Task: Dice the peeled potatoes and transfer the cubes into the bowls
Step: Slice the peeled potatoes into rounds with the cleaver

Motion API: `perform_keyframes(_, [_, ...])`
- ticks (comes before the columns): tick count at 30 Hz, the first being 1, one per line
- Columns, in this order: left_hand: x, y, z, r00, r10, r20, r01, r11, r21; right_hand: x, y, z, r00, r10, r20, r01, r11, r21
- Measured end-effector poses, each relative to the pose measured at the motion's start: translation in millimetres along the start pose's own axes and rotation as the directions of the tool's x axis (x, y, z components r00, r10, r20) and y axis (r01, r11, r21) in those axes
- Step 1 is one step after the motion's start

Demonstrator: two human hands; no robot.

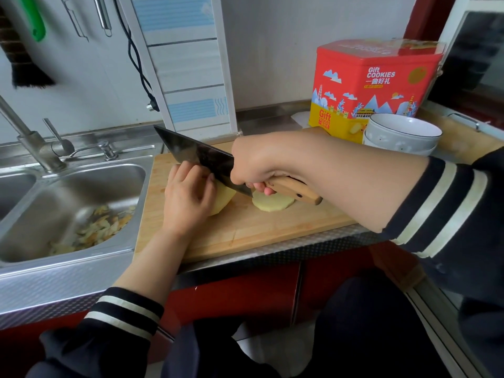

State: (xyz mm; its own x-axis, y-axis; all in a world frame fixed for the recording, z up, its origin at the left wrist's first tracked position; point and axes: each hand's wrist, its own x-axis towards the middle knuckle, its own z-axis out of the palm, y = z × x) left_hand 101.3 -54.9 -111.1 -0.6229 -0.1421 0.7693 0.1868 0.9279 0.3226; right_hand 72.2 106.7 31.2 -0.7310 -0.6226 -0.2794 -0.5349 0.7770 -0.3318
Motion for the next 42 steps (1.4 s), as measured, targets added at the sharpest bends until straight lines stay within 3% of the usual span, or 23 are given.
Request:
perform_keyframes(2, [-0.1, -0.2, 1.0, 1.000, 0.006, 0.001, -0.006, 1.000, 0.003, 1.7, 2.1, 1.7, 0.999, -0.008, -0.054, 0.008, 1.000, -0.018])
perform_keyframes(6, [-0.5, -0.7, 2.3, 1.000, -0.004, 0.004, 0.004, 1.000, -0.001, 8.7, 2.8, 8.8, 0.995, 0.035, 0.089, -0.039, 0.998, 0.045])
perform_keyframes(21, [-2.0, -0.7, 1.5, 0.999, -0.004, -0.033, 0.003, 1.000, -0.015, 34.9, 29.7, 33.3, 0.978, 0.129, 0.164, -0.178, 0.924, 0.339])
perform_keyframes(26, [-3.4, 2.3, -1.6, 1.000, -0.008, -0.022, 0.009, 1.000, 0.006, 33.0, 48.7, 28.4, 0.992, 0.118, 0.040, -0.124, 0.891, 0.437])
perform_keyframes(30, [-3.4, 5.5, -2.1, 0.999, -0.044, -0.023, 0.044, 0.999, -0.009, 26.0, 67.9, 23.3, 0.986, 0.041, -0.163, 0.019, 0.937, 0.350])
perform_keyframes(34, [-4.7, 7.3, -2.8, 0.994, -0.093, -0.049, 0.089, 0.994, -0.065, 12.3, 89.8, 21.8, 0.933, -0.015, -0.359, 0.093, 0.975, 0.200])
perform_keyframes(42, [4.5, 16.2, -7.0, 0.969, -0.141, -0.205, 0.127, 0.989, -0.081, -7.3, 134.0, 38.8, 0.912, -0.057, -0.405, 0.066, 0.998, 0.007])
